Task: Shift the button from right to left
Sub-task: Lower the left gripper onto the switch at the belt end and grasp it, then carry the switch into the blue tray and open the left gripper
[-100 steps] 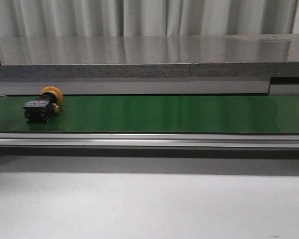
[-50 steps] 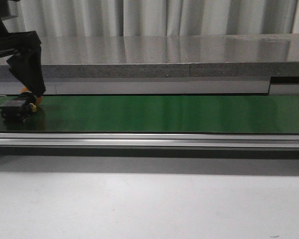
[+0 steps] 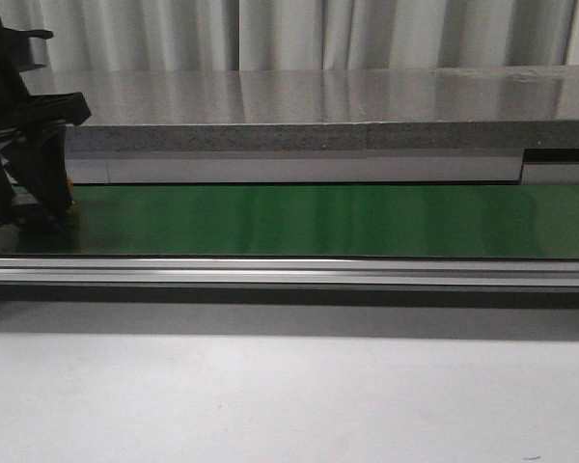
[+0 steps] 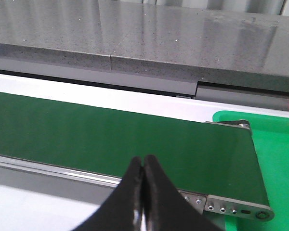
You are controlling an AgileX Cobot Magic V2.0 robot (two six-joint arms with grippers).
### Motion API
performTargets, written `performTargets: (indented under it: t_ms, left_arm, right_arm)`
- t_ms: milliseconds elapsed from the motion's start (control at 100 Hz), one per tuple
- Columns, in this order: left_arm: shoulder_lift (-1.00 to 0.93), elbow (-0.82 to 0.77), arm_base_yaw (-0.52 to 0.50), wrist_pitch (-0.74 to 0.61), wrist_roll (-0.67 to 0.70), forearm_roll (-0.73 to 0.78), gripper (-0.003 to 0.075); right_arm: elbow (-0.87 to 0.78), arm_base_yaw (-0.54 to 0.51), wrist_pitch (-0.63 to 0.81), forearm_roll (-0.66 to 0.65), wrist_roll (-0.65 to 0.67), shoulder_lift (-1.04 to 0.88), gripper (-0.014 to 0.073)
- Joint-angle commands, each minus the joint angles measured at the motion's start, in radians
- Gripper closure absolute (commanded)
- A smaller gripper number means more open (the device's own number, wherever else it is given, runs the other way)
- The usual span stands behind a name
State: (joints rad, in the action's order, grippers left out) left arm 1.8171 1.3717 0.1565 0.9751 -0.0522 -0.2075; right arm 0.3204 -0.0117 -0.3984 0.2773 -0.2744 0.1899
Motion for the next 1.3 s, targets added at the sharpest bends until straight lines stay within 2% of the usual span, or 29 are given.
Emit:
performTargets:
  t_ms: [0, 90, 430, 610, 760, 1020, 1290]
  left_arm:
    - [-0.045, 0.037, 0.006, -0.018, 0.01, -0.021, 0.0489]
    - [-0.045, 0.053, 0.006, -0.016, 0.01, -0.021, 0.051]
    - [-0.074, 0.165, -0.004, 0.057, 0.012, 0.027, 0.051]
    - [-0.113, 0.17, -0.113, 0.092, 0.007, 0.041, 0.051]
    - [-0.124, 0.17, -0.235, 0.158, -0.018, 0.116, 0.051]
    - [-0.12, 0.17, -0.396, 0.166, -0.259, 0.145, 0.051]
    - [-0.12, 0.17, -0.452, 0.13, -0.535, 0.175, 0.051]
  right_arm:
    - [0.024, 0.003, 0.075, 0.012, -0.004, 0.006, 0.066]
    - [0.024, 0.003, 0.075, 0.012, -0.004, 0.006, 0.066]
    - [0.024, 0.003, 0.075, 0.012, -0.004, 0.006, 0.066]
    - [0.024, 0.003, 0.075, 0.012, -0.004, 0.006, 0.066]
    - [0.024, 0.003, 0.075, 0.012, -0.004, 0.006, 0.066]
    - [0.024, 0.003, 0.076, 0.012, -0.004, 0.006, 0.066]
    - [0.024, 0.003, 0.08, 0.012, -0.004, 0.006, 0.066]
